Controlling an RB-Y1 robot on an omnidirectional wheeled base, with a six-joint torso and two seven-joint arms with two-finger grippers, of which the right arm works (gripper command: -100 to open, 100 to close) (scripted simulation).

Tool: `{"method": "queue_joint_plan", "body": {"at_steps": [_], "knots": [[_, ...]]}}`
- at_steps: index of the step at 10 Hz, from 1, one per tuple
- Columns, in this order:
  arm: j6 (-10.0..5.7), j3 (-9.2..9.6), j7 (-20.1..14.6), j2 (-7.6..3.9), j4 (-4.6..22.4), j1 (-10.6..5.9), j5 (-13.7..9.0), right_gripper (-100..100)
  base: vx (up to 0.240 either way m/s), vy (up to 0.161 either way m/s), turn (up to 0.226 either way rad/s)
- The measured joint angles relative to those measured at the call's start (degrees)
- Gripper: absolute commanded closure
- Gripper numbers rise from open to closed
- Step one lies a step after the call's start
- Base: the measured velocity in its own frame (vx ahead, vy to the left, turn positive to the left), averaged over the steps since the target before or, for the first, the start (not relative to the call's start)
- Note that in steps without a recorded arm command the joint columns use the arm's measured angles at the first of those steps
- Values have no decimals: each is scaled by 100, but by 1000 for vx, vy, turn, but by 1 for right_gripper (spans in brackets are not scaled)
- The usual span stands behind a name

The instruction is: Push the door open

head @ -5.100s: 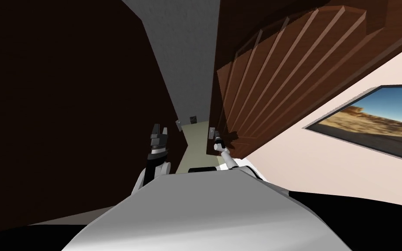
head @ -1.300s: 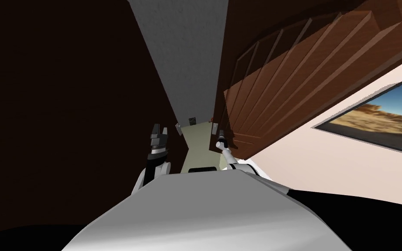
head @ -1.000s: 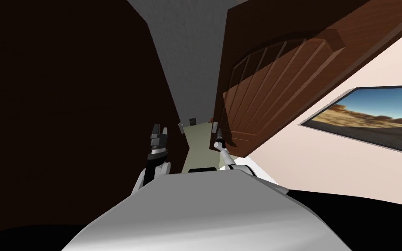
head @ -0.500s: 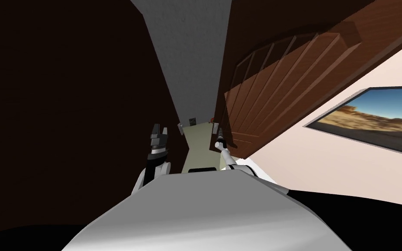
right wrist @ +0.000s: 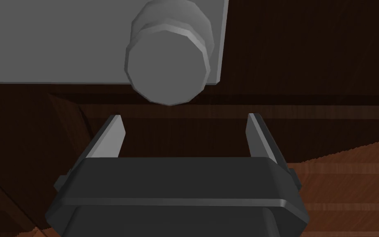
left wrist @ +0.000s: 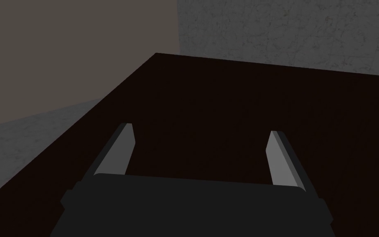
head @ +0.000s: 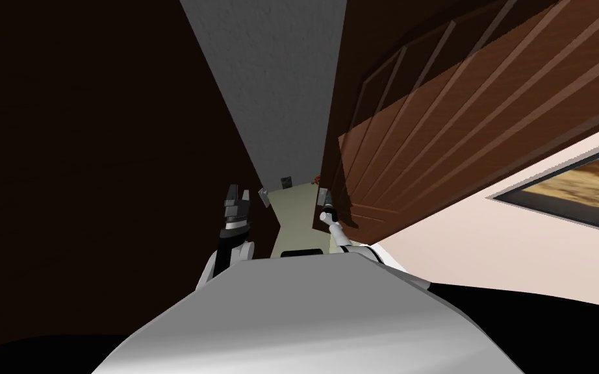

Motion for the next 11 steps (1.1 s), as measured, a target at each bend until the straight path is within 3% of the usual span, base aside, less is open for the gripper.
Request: {"method": "queue_joint_plan", "body": {"at_steps": [2,3,9,10,11], "knots": [[-63,7,-20,182,73,-27,2,-100,124,5,26],[-78,8,-24,193,86,-36,2,100,-10,2,-10],[-43,14,-21,197,88,-18,1,100,3,-2,1],[-27,18,65,183,51,27,-90,100,115,-32,-24],[-72,10,143,146,175,-46,-175,100,99,-18,-9]]}}
